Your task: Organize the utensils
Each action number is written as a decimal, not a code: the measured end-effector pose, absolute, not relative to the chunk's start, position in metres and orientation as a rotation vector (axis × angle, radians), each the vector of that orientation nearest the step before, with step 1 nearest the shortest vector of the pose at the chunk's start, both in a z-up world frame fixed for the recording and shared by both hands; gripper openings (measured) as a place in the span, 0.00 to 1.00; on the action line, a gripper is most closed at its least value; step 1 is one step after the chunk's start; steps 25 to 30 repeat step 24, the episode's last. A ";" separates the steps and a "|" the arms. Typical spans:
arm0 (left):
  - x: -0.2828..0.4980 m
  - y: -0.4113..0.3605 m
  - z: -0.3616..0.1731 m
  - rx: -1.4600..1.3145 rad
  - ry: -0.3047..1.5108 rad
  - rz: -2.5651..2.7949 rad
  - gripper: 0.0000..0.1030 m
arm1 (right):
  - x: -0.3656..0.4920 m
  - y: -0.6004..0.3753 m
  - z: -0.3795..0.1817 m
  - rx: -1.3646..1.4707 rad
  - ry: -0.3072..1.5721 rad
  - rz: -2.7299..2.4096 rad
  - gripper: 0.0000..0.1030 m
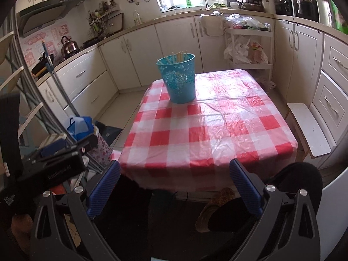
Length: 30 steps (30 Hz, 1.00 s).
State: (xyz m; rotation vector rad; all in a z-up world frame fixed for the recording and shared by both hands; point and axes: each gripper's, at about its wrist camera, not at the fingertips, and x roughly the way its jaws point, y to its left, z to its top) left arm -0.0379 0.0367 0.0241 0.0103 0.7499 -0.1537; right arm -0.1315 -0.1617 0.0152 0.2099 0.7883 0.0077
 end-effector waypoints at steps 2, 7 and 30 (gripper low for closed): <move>-0.050 0.039 0.029 0.020 0.746 -0.149 0.93 | -0.145 -0.157 0.013 0.213 0.787 0.001 0.93; -0.082 0.041 0.034 0.038 0.728 -0.124 0.93 | -0.173 -0.146 0.015 0.151 0.731 -0.032 0.93; -0.115 0.049 0.050 0.022 0.647 -0.119 0.93 | -0.192 -0.132 0.025 0.089 0.688 -0.055 0.93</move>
